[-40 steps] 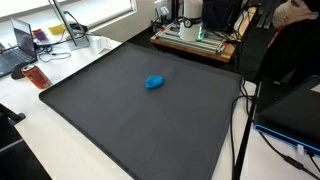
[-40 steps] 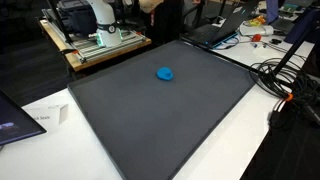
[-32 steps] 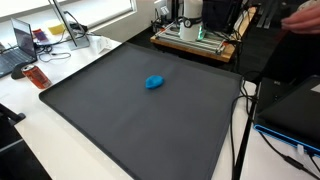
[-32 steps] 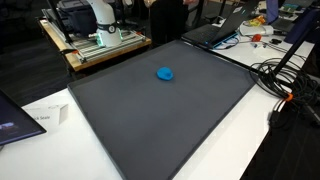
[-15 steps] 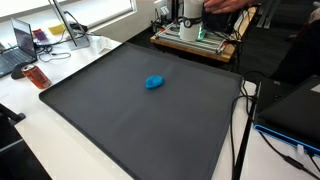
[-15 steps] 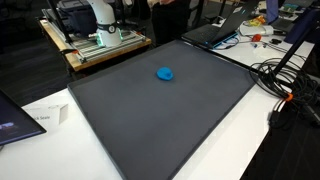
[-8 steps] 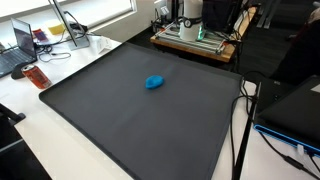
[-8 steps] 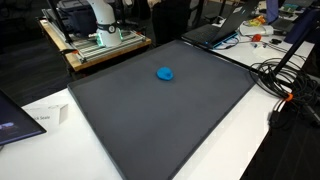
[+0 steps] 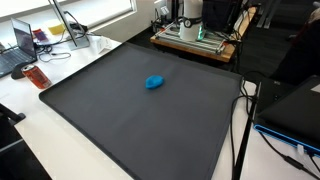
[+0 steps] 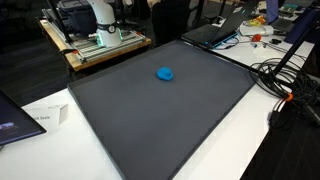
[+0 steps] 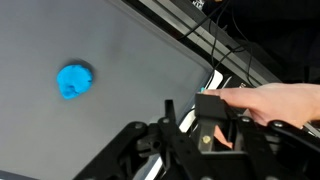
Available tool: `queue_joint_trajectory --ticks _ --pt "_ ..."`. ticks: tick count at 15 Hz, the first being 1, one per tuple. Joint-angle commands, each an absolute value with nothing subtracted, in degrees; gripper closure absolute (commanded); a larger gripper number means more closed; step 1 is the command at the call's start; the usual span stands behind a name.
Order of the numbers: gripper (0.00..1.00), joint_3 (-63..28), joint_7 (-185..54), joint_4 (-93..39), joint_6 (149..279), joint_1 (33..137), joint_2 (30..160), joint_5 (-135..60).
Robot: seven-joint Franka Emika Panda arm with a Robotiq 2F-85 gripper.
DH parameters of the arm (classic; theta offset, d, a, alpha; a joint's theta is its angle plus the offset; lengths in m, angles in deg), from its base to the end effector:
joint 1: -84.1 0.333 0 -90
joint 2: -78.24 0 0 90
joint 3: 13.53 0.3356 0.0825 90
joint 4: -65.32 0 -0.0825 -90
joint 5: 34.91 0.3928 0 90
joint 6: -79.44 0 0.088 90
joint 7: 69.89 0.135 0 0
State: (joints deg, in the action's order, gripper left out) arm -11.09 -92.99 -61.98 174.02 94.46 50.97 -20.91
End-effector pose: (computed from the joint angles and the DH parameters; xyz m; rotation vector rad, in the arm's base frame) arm 0.3792 0.1201 0.5421 -2.7834 -0.8453 0.1078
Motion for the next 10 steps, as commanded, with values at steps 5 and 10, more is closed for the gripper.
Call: queue_joint_trajectory --ticks 5,10 --pt "1.0 -12.2 -94.99 -60.9 171.28 95.11 51.27 -19.1" --pt "0.97 -10.67 -91.42 -60.24 170.43 94.63 50.74 -20.73"
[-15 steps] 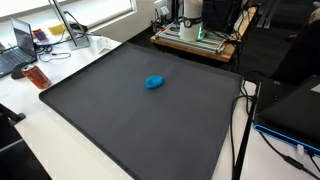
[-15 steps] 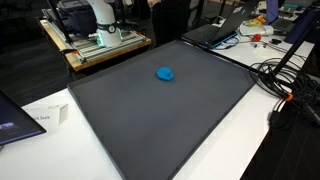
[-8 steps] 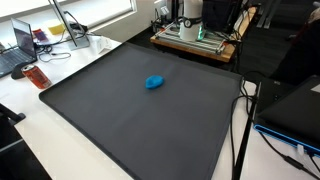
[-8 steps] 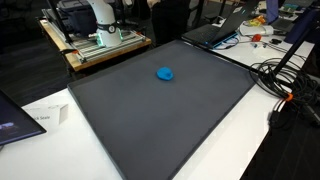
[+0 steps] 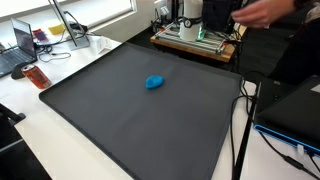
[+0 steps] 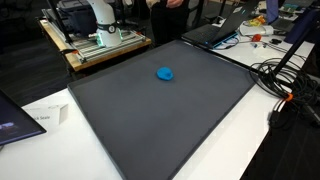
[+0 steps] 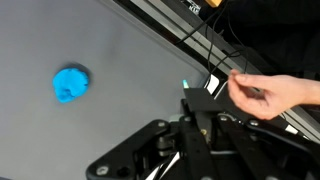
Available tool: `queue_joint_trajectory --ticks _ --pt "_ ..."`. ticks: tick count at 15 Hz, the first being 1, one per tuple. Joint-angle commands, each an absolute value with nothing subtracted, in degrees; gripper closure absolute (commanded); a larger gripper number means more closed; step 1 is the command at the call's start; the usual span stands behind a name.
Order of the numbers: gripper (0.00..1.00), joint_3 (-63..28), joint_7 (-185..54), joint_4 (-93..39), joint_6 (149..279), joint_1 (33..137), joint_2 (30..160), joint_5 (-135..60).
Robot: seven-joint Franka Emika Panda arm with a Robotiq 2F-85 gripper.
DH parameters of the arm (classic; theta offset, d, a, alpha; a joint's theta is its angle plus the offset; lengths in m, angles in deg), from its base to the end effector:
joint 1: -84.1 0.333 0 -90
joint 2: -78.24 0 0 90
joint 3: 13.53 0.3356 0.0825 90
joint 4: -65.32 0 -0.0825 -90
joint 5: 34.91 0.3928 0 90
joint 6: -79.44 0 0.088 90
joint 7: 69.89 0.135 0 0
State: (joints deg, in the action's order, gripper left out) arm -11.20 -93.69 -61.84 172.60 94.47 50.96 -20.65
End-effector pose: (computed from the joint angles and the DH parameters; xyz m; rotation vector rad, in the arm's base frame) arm 0.3760 0.1197 0.5418 -2.7685 -0.8609 0.1363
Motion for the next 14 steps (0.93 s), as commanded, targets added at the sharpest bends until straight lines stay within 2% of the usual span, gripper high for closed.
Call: queue_joint_trajectory --ticks 1,7,14 --pt "0.97 -10.29 -90.42 -59.94 170.19 94.61 50.73 -20.87" --pt "0.97 -9.07 -84.38 -50.93 173.88 93.05 62.9 -22.93" --pt "0.97 -8.03 -72.02 -37.4 169.17 90.83 79.15 -34.49"
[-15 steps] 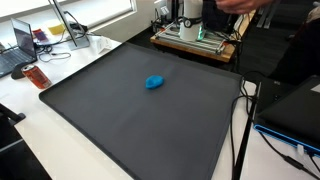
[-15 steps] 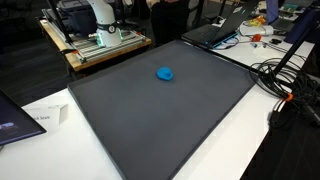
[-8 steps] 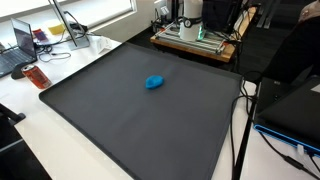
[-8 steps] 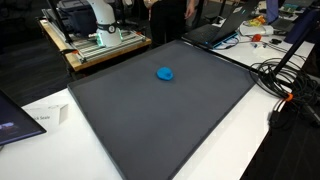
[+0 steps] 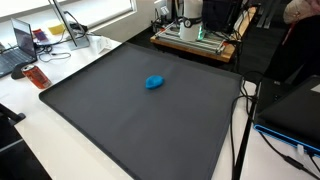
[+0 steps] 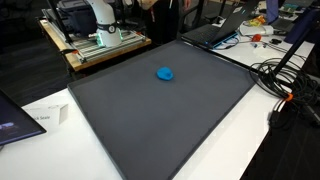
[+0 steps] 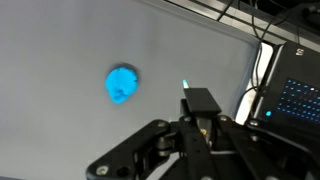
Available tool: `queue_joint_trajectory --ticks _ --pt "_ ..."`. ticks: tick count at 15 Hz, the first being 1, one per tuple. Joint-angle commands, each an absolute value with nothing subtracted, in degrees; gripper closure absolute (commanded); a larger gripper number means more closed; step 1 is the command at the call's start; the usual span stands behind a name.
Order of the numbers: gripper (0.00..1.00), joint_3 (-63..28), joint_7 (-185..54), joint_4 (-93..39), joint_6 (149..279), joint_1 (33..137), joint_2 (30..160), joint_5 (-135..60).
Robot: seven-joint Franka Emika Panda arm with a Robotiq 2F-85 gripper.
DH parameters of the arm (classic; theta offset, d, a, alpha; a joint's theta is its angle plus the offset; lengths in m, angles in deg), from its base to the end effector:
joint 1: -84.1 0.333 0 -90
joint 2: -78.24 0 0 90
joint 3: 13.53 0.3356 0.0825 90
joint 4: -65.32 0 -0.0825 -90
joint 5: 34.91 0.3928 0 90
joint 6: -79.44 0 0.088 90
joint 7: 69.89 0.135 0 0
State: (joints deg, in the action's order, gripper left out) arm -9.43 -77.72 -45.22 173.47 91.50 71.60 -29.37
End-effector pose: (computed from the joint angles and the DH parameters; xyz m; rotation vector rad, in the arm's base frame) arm 0.4951 0.1147 0.5138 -3.0089 -0.4872 0.2676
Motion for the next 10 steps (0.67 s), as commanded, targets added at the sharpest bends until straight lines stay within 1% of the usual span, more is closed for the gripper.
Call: queue_joint_trajectory --ticks 1,10 --pt "0.97 -7.81 -69.95 -35.6 168.09 91.09 81.47 -36.43" --pt "0.97 -7.58 -51.93 -19.06 160.98 97.63 103.59 -49.87"
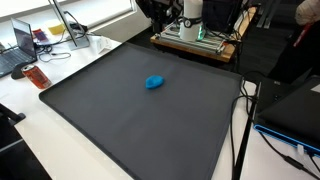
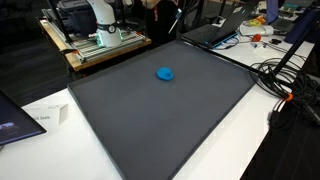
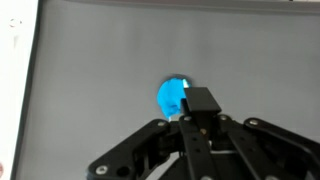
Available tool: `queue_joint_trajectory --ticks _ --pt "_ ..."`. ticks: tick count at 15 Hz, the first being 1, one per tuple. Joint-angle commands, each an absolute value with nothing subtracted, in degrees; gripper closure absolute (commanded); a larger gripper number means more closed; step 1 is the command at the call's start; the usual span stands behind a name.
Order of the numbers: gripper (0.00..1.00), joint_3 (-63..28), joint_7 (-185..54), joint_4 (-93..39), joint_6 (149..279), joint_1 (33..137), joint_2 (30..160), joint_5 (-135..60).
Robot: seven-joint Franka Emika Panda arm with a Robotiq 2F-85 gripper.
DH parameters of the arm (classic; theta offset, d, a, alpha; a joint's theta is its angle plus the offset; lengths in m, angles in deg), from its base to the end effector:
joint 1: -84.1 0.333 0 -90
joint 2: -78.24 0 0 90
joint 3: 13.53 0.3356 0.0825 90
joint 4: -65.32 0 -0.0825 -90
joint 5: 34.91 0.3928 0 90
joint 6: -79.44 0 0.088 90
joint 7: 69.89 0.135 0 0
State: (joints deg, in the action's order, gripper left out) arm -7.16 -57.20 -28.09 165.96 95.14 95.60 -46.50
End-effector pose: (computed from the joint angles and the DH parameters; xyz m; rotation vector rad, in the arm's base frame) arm 0.5835 0.1476 0.4101 2.8199 0.1629 -0.5197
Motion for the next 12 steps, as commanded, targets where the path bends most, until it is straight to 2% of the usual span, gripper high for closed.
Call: queue_joint_trajectory --ticks 1,6,7,12 --pt "0.97 -7.85 -50.43 -16.63 160.28 98.48 106.08 -50.36" --pt "0.97 -10.06 -45.32 -5.45 156.24 102.05 117.39 -51.1" --pt "0.88 -9.43 -47.1 -12.12 159.88 101.15 112.44 -49.76" --pt "0.88 -10.42 -46.05 -7.1 158.08 101.99 117.12 -49.77"
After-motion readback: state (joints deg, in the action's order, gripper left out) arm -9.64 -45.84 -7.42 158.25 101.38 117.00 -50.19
